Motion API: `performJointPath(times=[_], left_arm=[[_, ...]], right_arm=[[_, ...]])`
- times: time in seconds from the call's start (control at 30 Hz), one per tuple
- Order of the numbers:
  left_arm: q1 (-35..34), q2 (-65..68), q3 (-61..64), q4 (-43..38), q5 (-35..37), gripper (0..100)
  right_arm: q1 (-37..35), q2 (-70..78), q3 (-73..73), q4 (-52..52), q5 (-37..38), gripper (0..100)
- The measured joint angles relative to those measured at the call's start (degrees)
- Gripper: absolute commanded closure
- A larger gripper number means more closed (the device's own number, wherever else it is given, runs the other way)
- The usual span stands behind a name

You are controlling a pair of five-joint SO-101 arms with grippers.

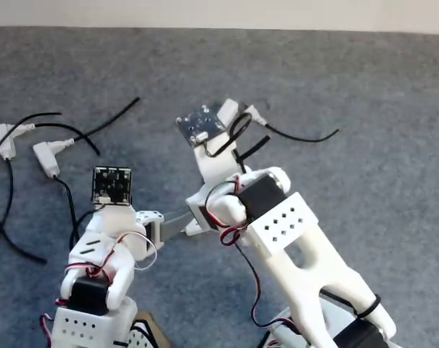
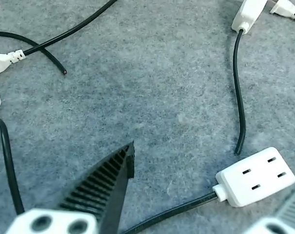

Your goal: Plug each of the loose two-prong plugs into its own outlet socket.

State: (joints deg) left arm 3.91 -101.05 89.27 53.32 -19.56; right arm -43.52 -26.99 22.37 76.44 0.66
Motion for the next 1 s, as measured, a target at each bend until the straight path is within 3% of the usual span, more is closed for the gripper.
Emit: performJointPath(times=[0.2, 0.43, 0.67, 1.0], left_arm=[[-0.3, 0.0, -0.1, -0.8, 0.1, 53], [-4.1, -0.1, -0.1, 0.3, 0.1, 53], [-6.2, -0.1, 0.6, 0.4, 0.1, 53], [-6.4, -0.1, 0.6, 0.4, 0.1, 53]], right_arm=[[-0.1, 1.0, 2.4, 0.2, 2.5, 99.5], [4.9, 1.3, 2.4, -4.3, 3.0, 99.5], [6.0, 11.3, 2.4, -11.9, -2.3, 99.5], [6.0, 11.7, 6.5, -15.1, -4.3, 99.5]])
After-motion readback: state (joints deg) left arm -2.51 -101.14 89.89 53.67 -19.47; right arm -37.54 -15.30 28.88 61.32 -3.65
